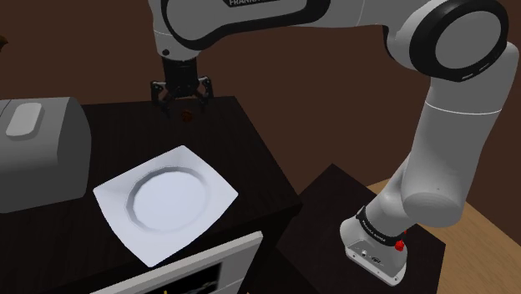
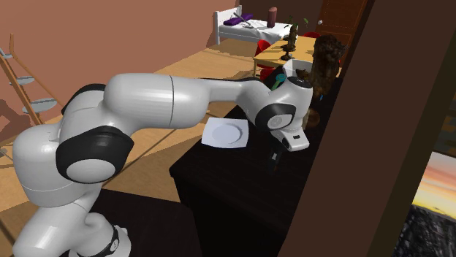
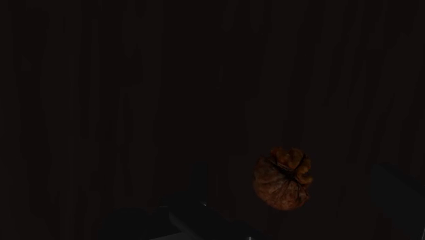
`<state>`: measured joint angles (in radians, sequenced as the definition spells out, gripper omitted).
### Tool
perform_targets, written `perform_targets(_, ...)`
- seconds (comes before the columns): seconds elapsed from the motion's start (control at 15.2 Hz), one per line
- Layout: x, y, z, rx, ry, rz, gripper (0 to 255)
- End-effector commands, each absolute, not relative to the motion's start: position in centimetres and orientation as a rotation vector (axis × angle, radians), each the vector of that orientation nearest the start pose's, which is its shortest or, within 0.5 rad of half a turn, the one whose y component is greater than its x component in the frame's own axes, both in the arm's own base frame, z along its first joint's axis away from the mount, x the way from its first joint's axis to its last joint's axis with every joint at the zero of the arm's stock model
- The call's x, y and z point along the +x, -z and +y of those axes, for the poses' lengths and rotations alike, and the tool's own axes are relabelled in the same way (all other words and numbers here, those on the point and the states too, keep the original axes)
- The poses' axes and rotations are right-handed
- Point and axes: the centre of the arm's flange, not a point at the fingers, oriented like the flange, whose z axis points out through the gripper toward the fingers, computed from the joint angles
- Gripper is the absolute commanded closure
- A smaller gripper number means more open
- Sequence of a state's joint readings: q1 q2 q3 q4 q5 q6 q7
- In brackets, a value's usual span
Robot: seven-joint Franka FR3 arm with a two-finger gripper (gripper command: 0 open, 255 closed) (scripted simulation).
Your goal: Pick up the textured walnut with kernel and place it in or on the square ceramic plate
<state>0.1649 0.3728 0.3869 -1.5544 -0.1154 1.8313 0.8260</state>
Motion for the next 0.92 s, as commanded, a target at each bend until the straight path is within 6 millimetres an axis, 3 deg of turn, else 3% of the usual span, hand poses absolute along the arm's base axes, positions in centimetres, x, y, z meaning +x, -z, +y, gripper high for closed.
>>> perform_targets(0.0,57.86,-44.01,30.91,-3.134,-0.111,0.41,0)
perform_targets(0.2,57.86,-44.01,30.91,-3.134,-0.111,0.41,0)
perform_targets(0.26,57.86,-44.01,30.91,-3.134,-0.111,0.41,255)
perform_targets(0.86,57.86,-44.01,30.91,-3.134,-0.111,0.41,255)
